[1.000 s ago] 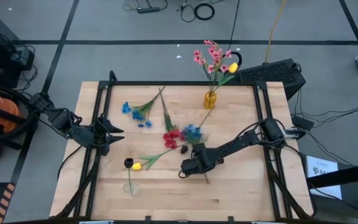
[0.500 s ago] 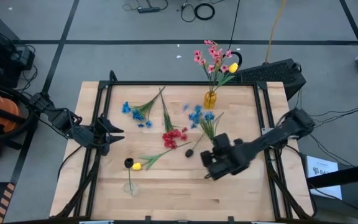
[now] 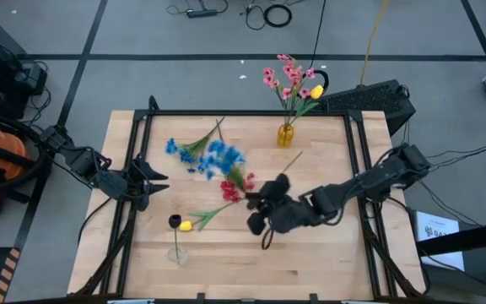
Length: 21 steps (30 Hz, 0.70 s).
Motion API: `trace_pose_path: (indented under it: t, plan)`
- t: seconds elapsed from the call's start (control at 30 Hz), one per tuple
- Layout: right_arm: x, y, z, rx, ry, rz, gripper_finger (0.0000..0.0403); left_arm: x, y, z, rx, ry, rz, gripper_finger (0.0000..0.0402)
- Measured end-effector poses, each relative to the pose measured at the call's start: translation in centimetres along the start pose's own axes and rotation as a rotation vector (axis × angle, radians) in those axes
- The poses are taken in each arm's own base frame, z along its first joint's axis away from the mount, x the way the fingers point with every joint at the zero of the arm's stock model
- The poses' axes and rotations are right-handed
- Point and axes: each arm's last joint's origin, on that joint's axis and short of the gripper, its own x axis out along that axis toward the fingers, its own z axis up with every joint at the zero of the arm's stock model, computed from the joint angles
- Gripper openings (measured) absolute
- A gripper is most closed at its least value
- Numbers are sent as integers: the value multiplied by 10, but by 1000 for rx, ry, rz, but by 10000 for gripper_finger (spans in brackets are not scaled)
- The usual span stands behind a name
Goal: Sort flowers into vase by color
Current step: Put the bottom blue flowers into the transparent vase
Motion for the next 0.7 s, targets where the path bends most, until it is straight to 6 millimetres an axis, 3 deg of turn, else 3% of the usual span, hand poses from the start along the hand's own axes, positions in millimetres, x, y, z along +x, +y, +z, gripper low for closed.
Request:
trace_pose_path:
  t: [0.2,0.43,0.5,0.7]
  plan:
    - [28,-13,-7,51,-191,319,0,0,0,0,-1,-1,0,143]
    - [31,-35,-27,86,-633,676,0,0,0,0,-1,-1,0,143]
    - [38,-31,-32,44,-659,706,0,0,0,0,-1,-1,0,143]
    - [76,9,-37,-2,-666,727,0,0,0,0,-2,-1,0,143]
